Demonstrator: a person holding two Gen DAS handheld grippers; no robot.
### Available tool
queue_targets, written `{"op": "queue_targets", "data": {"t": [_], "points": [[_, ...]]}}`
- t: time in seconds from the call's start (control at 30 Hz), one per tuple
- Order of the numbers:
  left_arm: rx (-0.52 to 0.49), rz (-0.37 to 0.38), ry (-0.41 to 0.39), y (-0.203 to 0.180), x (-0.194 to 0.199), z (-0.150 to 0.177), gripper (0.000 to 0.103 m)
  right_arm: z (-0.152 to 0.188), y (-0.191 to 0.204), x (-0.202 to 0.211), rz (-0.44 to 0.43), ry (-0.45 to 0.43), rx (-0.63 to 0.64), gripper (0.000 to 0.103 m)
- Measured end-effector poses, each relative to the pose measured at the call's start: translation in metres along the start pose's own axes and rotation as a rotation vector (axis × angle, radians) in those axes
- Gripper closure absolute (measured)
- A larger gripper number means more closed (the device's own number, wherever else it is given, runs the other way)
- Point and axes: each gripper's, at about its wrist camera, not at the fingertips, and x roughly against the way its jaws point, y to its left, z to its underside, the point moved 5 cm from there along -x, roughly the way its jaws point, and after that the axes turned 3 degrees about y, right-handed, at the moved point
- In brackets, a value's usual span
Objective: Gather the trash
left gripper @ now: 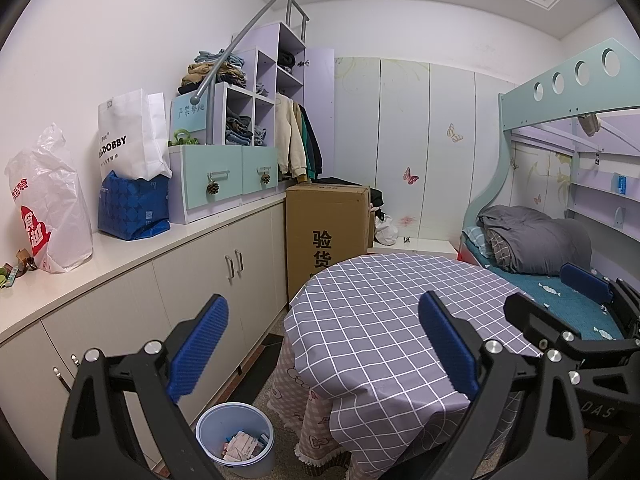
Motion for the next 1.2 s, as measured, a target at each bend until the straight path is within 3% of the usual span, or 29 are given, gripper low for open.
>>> {"op": "queue_targets", "data": {"t": [1.2], "points": [[-0.002, 0.004, 0.003, 0.0048, -0.001, 0.0009, 0.009, -0.0001, 0.0021, -0.0002, 0.001, 0.003, -0.002, 0.009]]}}
